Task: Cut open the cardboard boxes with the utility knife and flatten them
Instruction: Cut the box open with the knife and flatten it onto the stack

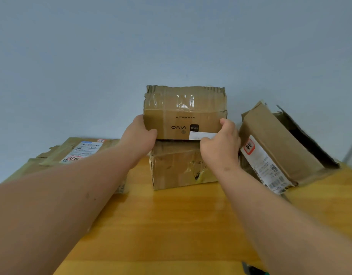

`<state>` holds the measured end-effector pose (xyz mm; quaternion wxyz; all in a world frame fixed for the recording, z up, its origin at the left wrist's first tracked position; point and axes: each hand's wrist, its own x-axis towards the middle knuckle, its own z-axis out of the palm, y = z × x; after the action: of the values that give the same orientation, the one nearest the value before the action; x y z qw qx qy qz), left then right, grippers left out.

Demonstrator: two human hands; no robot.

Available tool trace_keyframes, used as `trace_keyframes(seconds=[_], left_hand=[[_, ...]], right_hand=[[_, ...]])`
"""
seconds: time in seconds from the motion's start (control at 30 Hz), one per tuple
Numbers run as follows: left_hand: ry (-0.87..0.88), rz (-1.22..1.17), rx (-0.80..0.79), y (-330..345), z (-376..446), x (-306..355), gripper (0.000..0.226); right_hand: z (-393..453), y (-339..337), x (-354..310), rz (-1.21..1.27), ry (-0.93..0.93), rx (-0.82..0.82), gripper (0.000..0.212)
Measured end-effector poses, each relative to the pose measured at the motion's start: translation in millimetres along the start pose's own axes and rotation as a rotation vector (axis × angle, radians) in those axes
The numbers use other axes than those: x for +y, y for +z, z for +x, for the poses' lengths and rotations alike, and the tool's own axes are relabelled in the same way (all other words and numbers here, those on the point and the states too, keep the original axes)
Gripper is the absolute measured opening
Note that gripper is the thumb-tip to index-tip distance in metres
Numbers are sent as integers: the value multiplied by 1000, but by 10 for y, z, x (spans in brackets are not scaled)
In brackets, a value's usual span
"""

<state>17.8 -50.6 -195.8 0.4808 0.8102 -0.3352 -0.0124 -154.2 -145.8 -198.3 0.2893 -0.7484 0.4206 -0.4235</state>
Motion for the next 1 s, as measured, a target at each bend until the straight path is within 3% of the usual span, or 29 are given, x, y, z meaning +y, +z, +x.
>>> trace_keyframes(seconds=[0.27,0.6,0.83,1.0], left_hand=[[114,22,54,-593,-695,134,66],[234,47,141,-1058,-1569,286,78],[238,78,125,-1237,-2144,308,59],[219,168,10,-1257,-2566,119,47]], right_hand=[[-541,-466,-160,54,-222,-3,68],[-1279,-1036,-161,120,-254,-37,74],[-1723,-1308,-141,69,-244,-6,60],[-2112,-1377,70,47,-220,-66,42]])
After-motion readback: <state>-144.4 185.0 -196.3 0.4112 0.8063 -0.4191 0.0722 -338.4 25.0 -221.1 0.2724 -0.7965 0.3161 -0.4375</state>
